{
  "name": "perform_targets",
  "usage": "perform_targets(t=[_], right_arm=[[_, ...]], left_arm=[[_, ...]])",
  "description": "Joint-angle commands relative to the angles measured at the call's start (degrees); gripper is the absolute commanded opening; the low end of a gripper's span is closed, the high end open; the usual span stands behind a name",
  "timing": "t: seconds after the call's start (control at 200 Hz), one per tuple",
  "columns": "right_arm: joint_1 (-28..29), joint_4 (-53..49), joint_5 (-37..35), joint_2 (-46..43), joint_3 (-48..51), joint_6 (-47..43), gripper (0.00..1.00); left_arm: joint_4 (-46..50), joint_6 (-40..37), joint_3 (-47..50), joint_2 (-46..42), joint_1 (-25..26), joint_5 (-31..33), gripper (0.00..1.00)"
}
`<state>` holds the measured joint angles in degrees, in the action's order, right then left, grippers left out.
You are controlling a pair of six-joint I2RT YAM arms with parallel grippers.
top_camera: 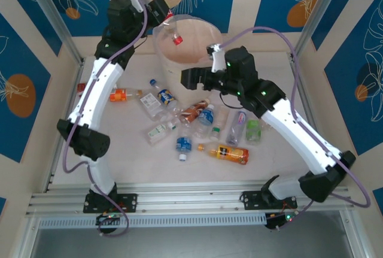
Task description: Put the plastic bottles in the bin
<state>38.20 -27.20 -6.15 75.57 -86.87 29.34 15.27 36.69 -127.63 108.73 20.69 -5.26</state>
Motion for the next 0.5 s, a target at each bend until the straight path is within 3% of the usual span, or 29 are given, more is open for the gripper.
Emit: perform_targets(t=[0.0, 0.19, 0.495], right_arm=[[-0.6, -2.0, -7.9, -5.8, 3.7, 2.0, 0.99], [-0.9, -4.1, -12.7, -12.4, 8.6, 2.3, 0.99], [-1.0, -4.6, -14.8, -19.4, 15.9, 4.9, 0.99]], left_arm=[[-2.7, -8.1, -6.3, 5.6, 1.2, 2.5, 0.53], [-0.6, -18.9, -14.3, 14.1, 4.2, 5.2, 0.55], [-0.4, -25.6, -16.7, 21.4, 7.0, 5.2, 0.59]])
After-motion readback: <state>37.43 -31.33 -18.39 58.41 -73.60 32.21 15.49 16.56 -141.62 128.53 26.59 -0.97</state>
